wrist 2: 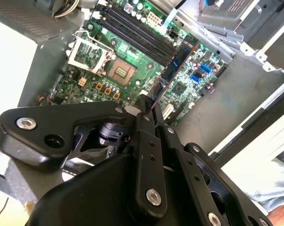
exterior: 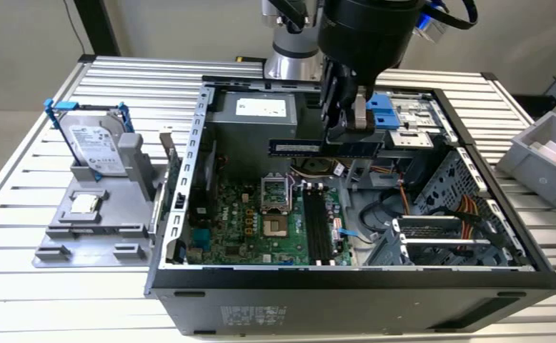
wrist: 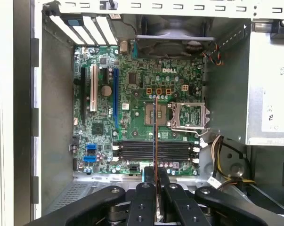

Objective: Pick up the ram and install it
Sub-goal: 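Pick up the ram and move it above insertion slot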

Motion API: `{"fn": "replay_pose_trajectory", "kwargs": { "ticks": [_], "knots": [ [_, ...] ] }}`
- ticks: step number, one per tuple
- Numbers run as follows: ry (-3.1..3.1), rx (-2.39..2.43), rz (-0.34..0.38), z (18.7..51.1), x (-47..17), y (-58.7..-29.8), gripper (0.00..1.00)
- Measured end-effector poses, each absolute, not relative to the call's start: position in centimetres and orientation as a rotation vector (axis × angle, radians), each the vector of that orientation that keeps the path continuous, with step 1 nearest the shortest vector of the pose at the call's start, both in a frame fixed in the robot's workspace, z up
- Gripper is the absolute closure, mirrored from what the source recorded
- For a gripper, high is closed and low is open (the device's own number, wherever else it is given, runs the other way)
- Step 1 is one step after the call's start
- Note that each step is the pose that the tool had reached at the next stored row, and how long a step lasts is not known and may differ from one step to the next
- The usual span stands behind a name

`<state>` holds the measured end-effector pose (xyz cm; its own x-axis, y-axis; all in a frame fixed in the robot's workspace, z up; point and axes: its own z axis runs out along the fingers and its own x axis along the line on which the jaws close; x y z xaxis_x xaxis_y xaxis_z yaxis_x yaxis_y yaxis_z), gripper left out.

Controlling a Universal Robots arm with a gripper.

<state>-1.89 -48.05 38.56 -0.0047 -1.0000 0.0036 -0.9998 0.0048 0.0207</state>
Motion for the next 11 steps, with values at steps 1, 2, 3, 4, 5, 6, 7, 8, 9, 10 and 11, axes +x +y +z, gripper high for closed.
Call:
{"fn": "replay_pose_trajectory", "kwargs": {
  "ticks": [1, 2, 3, 4, 5, 6, 7, 8, 9, 10, 11],
  "knots": [
    [-2.215, 2.204, -0.019, 38.56, -1.75, -48.0, 1.0],
    [-2.215, 2.204, -0.019, 38.56, -1.63, -47.98, 1.0],
    [-2.215, 2.204, -0.019, 38.56, -1.51, -47.96, 1.0],
    [-2.215, 2.204, -0.019, 38.56, -1.39, -47.94, 1.0],
    [-2.215, 2.204, -0.019, 38.56, -1.29, -47.91, 1.0],
    [-2.215, 2.204, -0.019, 38.56, -1.22, -47.9, 1.0],
    [-2.215, 2.204, -0.019, 38.56, -1.19, -47.9, 1.0],
    [-2.215, 2.204, -0.019, 38.56, -1.18, -47.89, 1.0],
    [-2.215, 2.204, -0.019, 38.56, -1.17, -47.89, 1.0],
    [-2.215, 2.204, -0.019, 38.56, -1.17, -47.89, 1.0],
    [-2.215, 2.204, -0.019, 38.56, -1.17, -47.89, 1.0]
  ]
}}
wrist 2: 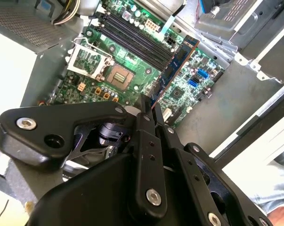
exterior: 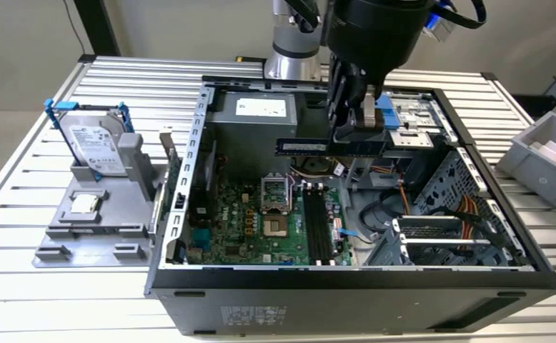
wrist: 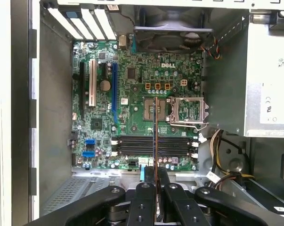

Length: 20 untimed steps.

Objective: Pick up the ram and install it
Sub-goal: 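Pick up the ram and move it above insertion slot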

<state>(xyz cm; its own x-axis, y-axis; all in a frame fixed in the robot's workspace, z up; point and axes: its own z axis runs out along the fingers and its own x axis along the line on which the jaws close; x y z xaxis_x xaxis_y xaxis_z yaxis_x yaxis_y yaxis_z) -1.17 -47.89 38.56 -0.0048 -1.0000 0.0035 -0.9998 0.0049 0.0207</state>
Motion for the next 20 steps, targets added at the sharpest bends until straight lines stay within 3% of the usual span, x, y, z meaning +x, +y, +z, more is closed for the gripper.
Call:
{"fn": "replay_pose_trajectory", "kwargs": {
  "ticks": [20],
  "knots": [
    [-2.233, 2.185, -0.019, 38.6, -0.7, -46.6, 1.0]
  ]
}}
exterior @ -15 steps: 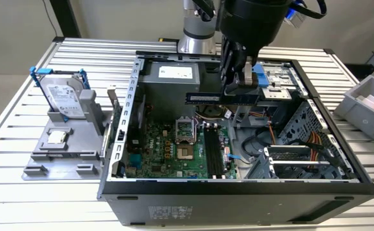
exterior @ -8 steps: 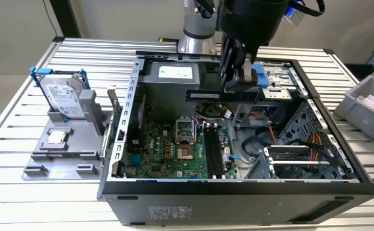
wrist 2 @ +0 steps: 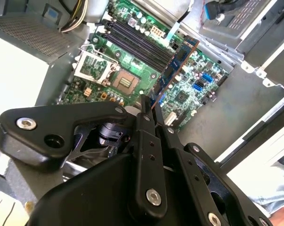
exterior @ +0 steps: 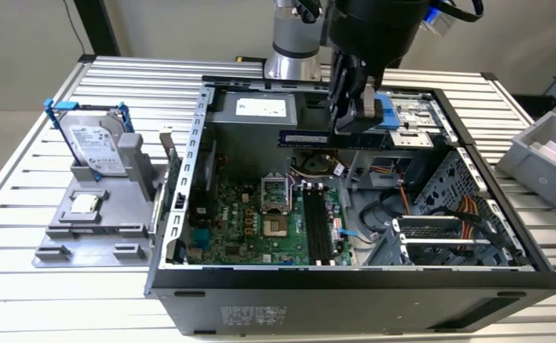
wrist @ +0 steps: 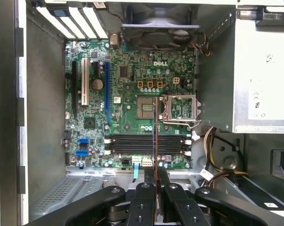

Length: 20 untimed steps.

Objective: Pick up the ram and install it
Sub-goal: 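Pick up the ram and move it above insertion slot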

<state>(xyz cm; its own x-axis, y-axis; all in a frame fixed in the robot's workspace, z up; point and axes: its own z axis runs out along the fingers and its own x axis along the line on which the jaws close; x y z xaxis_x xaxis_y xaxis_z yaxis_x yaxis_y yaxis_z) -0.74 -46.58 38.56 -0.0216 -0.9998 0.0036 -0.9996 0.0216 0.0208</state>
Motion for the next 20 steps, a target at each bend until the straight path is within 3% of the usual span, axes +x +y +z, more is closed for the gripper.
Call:
{"fn": "replay_pose_trajectory", "kwargs": {
  "ticks": [20],
  "knots": [
    [-2.251, 2.167, -0.02, 38.56, 0.0, -46.56, 1.0]
  ]
}}
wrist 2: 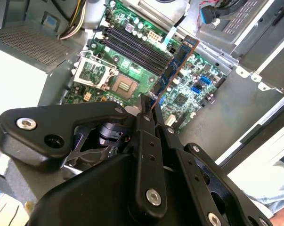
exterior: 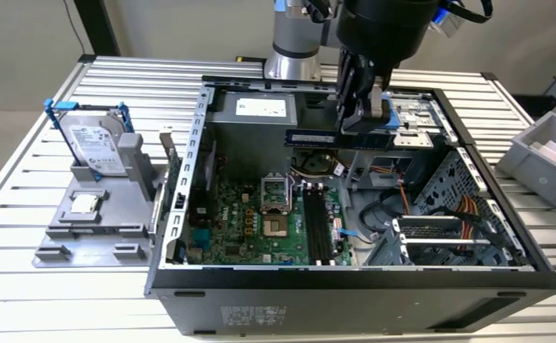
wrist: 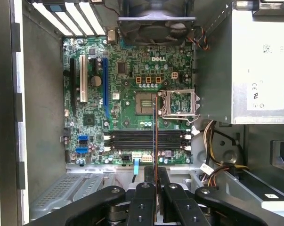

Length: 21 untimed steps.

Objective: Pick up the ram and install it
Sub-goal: 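Pick up the ram and move it above insertion slot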

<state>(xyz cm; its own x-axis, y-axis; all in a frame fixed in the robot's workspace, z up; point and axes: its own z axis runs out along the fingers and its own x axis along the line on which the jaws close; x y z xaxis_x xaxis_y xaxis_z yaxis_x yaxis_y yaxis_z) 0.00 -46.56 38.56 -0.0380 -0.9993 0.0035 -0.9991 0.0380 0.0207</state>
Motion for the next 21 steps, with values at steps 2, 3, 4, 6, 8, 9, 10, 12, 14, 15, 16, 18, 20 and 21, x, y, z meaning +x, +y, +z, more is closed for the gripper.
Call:
{"fn": "replay_pose_trajectory", "kwargs": {
  "ticks": [2, 3, 4, 6, 8, 9, 10, 12, 14, 15, 16, 18, 20, 21],
  "knots": [
    [-2.251, 2.167, -0.019, 38.56, 0.09, -46.56, 1.0],
    [-2.251, 2.167, -0.019, 38.56, 0.09, -46.56, 1.0],
    [-2.251, 2.167, -0.019, 38.56, 0.09, -46.56, 1.0],
    [-2.251, 2.167, -0.019, 38.56, 0.1, -46.56, 1.0],
    [-2.251, 2.167, -0.019, 38.56, 0.1, -46.56, 1.0],
    [-2.251, 2.167, -0.019, 38.56, 0.11, -46.56, 1.0],
    [-2.251, 2.167, -0.019, 38.56, 0.11, -46.56, 1.0],
    [-2.251, 2.167, -0.019, 38.56, 0.11, -46.56, 1.0],
    [-2.259, 2.159, -0.02, 38.56, 0.1, -46.56, 1.0],
    [-2.262, 2.156, -0.02, 38.56, 0.11, -46.56, 1.0],
    [-2.265, 2.152, -0.02, 38.56, 0.1, -46.56, 1.0],
    [-2.271, 2.146, -0.02, 38.55, 0.1, -46.56, 1.0],
    [-2.284, 2.132, -0.02, 38.56, 0.1, -46.57, 1.0],
    [-2.29, 2.126, -0.02, 38.56, 0.11, -46.57, 1.0]
  ]
}}
